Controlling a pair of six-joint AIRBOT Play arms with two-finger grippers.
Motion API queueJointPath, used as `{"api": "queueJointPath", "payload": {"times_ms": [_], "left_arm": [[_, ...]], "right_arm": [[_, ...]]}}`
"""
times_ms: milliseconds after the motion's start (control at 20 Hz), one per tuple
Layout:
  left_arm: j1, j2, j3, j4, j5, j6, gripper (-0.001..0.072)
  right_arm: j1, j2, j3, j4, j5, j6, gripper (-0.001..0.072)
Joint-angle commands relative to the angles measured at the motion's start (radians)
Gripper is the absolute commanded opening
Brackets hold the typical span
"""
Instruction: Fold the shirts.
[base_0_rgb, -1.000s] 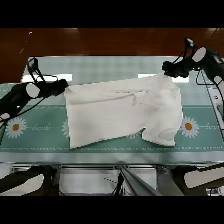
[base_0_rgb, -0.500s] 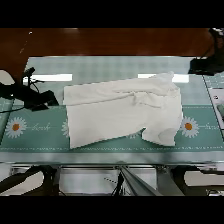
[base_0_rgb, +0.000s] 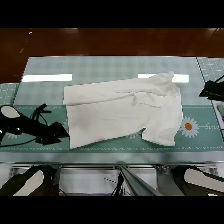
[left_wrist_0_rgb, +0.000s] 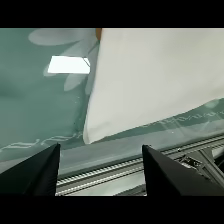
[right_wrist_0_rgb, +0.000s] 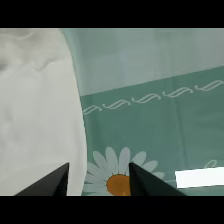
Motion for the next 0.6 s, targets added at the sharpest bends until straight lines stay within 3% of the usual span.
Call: {"api": "queueJointPath", "payload": {"times_ms": [0, 300, 550], "left_arm": [[0.016, 0.016, -0.134, -0.123, 0.084, 0.032, 0.0626], [0.008, -0.044, -0.16, -0.18, 0.222, 0.026, 0.0622], [-0.167, -0.228, -0.159, -0.351, 0.288, 0.108, 0.0573]], "right_arm": [[-0.016, 0.023, -0.074, 0.029, -0.039, -0.031, 0.0454], [-0.016, 0.023, -0.074, 0.03, -0.056, -0.033, 0.0454], [-0.016, 0.023, -0.074, 0.029, -0.04, -0.034, 0.0454]]}}
